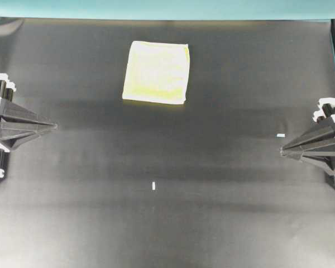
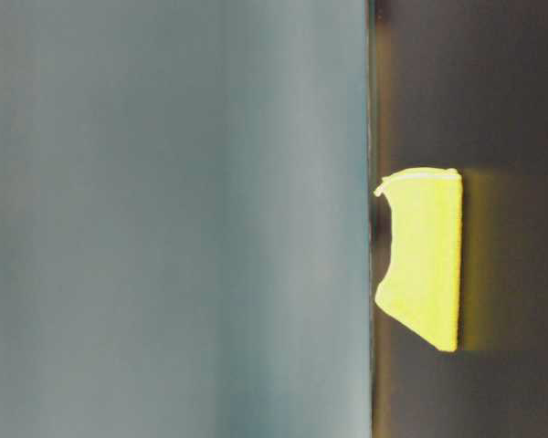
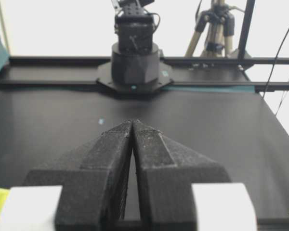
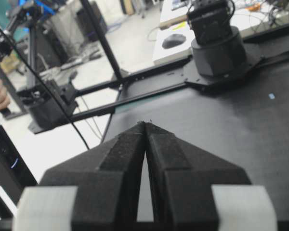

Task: Push a yellow cloth with the left arm to wipe the desk.
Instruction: 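Move the left gripper forward toward the yellow cloth near the far edge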

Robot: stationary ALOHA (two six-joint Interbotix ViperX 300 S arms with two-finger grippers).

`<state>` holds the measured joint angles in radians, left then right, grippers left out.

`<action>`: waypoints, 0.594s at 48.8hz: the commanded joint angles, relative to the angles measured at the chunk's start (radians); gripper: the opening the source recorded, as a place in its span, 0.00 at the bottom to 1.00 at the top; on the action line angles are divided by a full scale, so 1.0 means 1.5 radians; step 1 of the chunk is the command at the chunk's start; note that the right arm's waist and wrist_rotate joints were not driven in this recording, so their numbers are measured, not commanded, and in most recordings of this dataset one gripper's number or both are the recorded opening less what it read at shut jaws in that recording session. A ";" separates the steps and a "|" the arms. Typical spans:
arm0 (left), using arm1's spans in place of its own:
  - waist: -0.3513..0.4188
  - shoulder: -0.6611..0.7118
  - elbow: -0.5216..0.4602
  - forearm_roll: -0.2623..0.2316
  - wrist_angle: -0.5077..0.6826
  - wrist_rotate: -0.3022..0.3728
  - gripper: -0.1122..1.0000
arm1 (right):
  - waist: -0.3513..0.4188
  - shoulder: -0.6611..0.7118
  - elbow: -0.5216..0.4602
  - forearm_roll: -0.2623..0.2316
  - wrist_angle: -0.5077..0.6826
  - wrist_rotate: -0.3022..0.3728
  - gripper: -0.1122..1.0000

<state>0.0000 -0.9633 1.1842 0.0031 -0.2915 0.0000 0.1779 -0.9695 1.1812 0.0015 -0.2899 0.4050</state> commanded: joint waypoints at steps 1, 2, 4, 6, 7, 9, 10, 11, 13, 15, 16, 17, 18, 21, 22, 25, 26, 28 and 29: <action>0.006 0.039 -0.033 0.028 0.020 0.001 0.15 | 0.000 0.005 -0.011 0.001 -0.003 0.000 0.13; 0.008 0.048 -0.040 0.028 0.028 0.001 0.15 | 0.000 0.003 -0.010 0.001 0.004 -0.001 0.13; 0.015 0.065 -0.052 0.028 0.043 0.001 0.15 | 0.000 0.001 -0.011 0.001 0.020 0.000 0.14; 0.027 0.083 -0.063 0.028 0.052 0.001 0.11 | -0.001 -0.004 -0.012 0.001 0.045 0.000 0.11; 0.033 0.091 -0.069 0.027 0.056 0.001 0.10 | -0.001 -0.006 -0.012 0.001 0.059 0.000 0.10; 0.046 0.106 -0.078 0.027 0.059 0.000 0.10 | 0.000 -0.010 -0.013 0.001 0.085 -0.001 0.10; 0.052 0.114 -0.081 0.028 0.059 -0.001 0.10 | -0.001 -0.012 -0.012 0.001 0.096 -0.001 0.10; 0.059 0.121 -0.083 0.028 0.059 -0.002 0.10 | 0.000 -0.013 -0.012 0.001 0.107 0.000 0.10; 0.073 0.136 -0.089 0.028 0.059 -0.003 0.10 | -0.001 -0.017 -0.012 0.001 0.130 -0.001 0.10; 0.085 0.152 -0.094 0.028 0.059 -0.005 0.10 | 0.000 -0.020 -0.012 0.001 0.149 0.000 0.10; 0.093 0.165 -0.097 0.027 0.058 -0.005 0.10 | 0.000 -0.021 -0.012 0.001 0.159 -0.001 0.10; 0.098 0.173 -0.099 0.028 0.058 -0.005 0.10 | 0.000 -0.022 -0.012 0.001 0.166 -0.001 0.10; 0.104 0.182 -0.103 0.028 0.057 -0.005 0.10 | 0.000 -0.024 -0.013 0.001 0.173 0.000 0.10; 0.122 0.213 -0.114 0.028 0.057 -0.005 0.10 | 0.000 -0.024 -0.012 0.001 0.189 -0.001 0.10; 0.129 0.225 -0.119 0.027 0.057 -0.005 0.10 | -0.001 -0.024 -0.012 0.001 0.190 0.000 0.10; 0.152 0.262 -0.133 0.027 0.055 -0.005 0.11 | 0.000 -0.024 -0.011 0.001 0.191 -0.001 0.10; 0.160 0.275 -0.138 0.028 0.052 -0.005 0.11 | 0.000 -0.024 -0.011 0.001 0.191 0.000 0.10; 0.172 0.304 -0.147 0.027 0.045 -0.005 0.11 | -0.001 -0.024 -0.011 0.001 0.192 0.000 0.10; 0.178 0.319 -0.153 0.027 0.038 -0.005 0.11 | 0.000 -0.024 -0.010 0.001 0.193 0.000 0.10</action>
<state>0.2301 -0.5584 1.0017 0.0414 -0.2040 -0.0061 0.1779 -1.0094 1.1812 0.0031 0.0000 0.4034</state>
